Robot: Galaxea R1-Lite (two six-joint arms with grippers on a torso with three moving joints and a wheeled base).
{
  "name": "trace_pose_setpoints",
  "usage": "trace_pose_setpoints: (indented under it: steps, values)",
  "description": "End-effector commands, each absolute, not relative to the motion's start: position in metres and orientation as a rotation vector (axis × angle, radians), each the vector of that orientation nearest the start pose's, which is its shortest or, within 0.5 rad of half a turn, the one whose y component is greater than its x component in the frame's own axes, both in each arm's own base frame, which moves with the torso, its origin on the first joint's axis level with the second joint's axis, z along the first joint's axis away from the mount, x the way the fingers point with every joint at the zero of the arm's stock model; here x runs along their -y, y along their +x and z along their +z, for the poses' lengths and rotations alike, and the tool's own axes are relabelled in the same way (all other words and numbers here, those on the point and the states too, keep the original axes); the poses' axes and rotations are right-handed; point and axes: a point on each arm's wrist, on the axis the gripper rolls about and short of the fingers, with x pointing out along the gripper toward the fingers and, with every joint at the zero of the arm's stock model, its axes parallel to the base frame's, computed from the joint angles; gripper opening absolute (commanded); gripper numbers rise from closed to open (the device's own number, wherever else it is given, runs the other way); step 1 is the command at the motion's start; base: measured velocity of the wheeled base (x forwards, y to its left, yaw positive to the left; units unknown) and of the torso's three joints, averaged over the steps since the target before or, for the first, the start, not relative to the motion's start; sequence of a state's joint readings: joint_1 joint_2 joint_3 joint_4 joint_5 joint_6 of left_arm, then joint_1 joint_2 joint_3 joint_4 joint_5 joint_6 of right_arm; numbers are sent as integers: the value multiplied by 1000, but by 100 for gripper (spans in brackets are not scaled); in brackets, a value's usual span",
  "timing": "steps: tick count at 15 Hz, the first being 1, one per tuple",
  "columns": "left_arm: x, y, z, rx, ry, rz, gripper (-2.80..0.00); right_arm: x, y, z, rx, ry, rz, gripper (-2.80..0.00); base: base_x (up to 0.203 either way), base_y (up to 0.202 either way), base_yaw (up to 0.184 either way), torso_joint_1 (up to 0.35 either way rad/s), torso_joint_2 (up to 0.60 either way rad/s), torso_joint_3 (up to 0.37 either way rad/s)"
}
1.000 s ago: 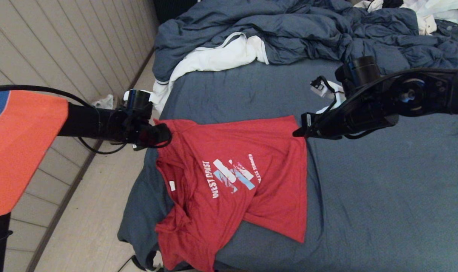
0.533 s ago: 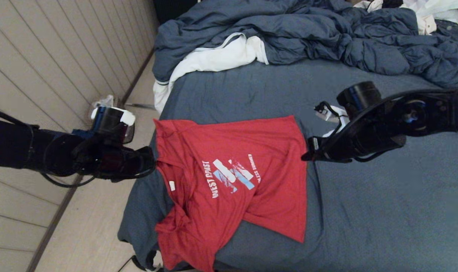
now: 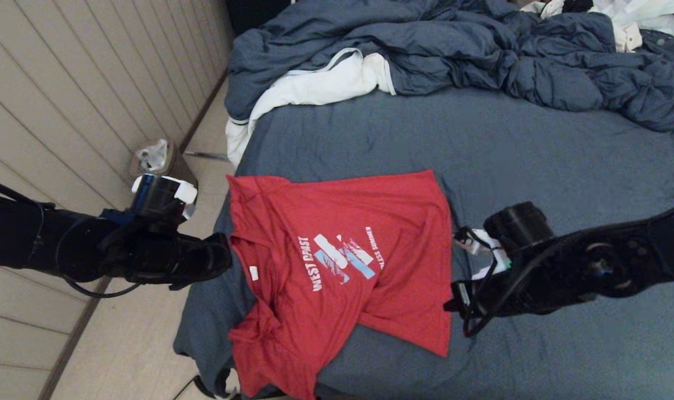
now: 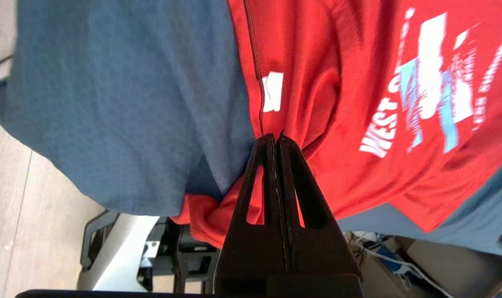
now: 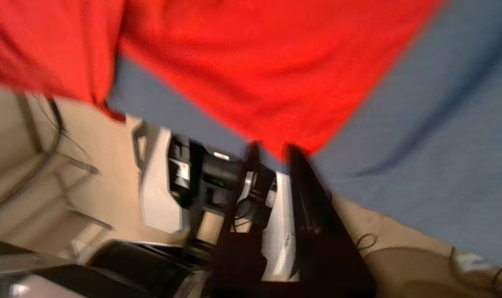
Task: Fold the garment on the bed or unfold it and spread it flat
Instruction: Unford the red T-shirt
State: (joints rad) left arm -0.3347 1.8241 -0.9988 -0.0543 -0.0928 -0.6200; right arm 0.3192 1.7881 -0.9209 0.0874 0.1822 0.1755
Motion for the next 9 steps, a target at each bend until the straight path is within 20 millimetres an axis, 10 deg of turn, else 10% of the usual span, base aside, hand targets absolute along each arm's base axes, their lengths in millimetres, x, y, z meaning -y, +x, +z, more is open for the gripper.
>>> trace_pose_setpoints:
  steps: [1,9]
  values:
    - [111,309,128,-905,-482,-138,-280,-112,263,110,-1012,45,411,0,0,0,0,0,0,0]
    - [111,311,127,-906,-482,-133,-280,-126,257,53,-1115,-158,353,0,0,0,0,0,0,0]
